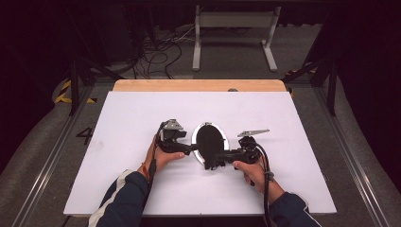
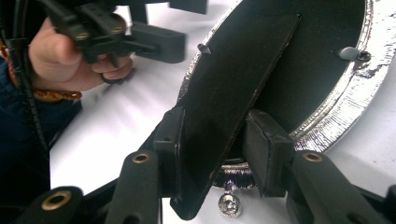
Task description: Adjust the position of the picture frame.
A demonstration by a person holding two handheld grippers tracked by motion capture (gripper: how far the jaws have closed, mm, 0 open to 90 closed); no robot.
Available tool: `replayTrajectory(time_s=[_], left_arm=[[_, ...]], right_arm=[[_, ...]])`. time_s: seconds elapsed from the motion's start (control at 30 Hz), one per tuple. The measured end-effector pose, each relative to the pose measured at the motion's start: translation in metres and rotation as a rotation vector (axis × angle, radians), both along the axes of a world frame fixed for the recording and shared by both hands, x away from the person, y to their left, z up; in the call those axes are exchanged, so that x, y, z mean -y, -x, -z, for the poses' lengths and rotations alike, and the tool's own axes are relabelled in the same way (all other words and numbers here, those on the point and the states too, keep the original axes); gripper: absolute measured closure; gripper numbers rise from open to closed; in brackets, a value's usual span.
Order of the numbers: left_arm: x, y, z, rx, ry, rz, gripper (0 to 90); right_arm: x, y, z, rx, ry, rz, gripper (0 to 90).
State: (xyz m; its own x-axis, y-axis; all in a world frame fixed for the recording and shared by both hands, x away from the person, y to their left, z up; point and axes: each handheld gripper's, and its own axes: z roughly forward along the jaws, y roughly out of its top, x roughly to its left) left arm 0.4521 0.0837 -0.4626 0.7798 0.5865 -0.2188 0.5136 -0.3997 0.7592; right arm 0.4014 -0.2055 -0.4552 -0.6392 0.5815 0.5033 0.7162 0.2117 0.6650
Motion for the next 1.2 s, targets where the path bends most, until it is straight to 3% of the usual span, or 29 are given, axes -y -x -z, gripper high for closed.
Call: replayTrajectory(time_s=[0.1, 0.2, 0.43, 0.57, 0.67, 0.7, 0.73, 0.8, 0.97, 1.2], left_arm=[[0.003, -0.004, 0.003, -0.03, 0.008, -0.014, 19.1], [0.003, -0.007, 0.003, -0.029, 0.011, 0.004, 21.0], [0.013, -0.01, 0.003, -0.101, 0.074, 0.068, 29.1], [0.012, -0.012, 0.002, -0.125, 0.126, 0.073, 31.0], [0.01, -0.012, 0.0, -0.113, 0.132, 0.087, 38.5], [0.009, -0.011, -0.003, -0.105, 0.154, 0.087, 38.5], [0.007, -0.009, -0.01, -0.075, 0.162, 0.095, 44.3], [0.007, -0.007, -0.013, -0.062, 0.166, 0.098, 45.8], [0.004, 0.0, -0.028, 0.028, 0.176, 0.148, 54.1], [0.004, 0.007, -0.036, 0.065, 0.165, 0.194, 58.1]], right_arm=[[0.0, 0.001, 0.0, 0.023, 0.009, -0.011, 60.3], [-0.002, 0.003, -0.002, 0.043, 0.032, -0.016, 60.3], [-0.004, 0.008, -0.005, 0.088, 0.066, -0.028, 60.2], [-0.002, 0.01, -0.005, 0.109, 0.065, -0.041, 60.2], [-0.002, 0.012, -0.006, 0.12, 0.066, -0.045, 60.2], [-0.001, 0.012, -0.006, 0.121, 0.064, -0.048, 61.1], [0.001, 0.014, -0.007, 0.12, 0.054, -0.047, 65.5], [0.002, 0.014, -0.007, 0.123, 0.051, -0.045, 67.2], [0.006, 0.014, -0.008, 0.124, 0.034, -0.026, 75.7], [0.008, 0.014, -0.007, 0.114, 0.009, -0.016, 77.5]])
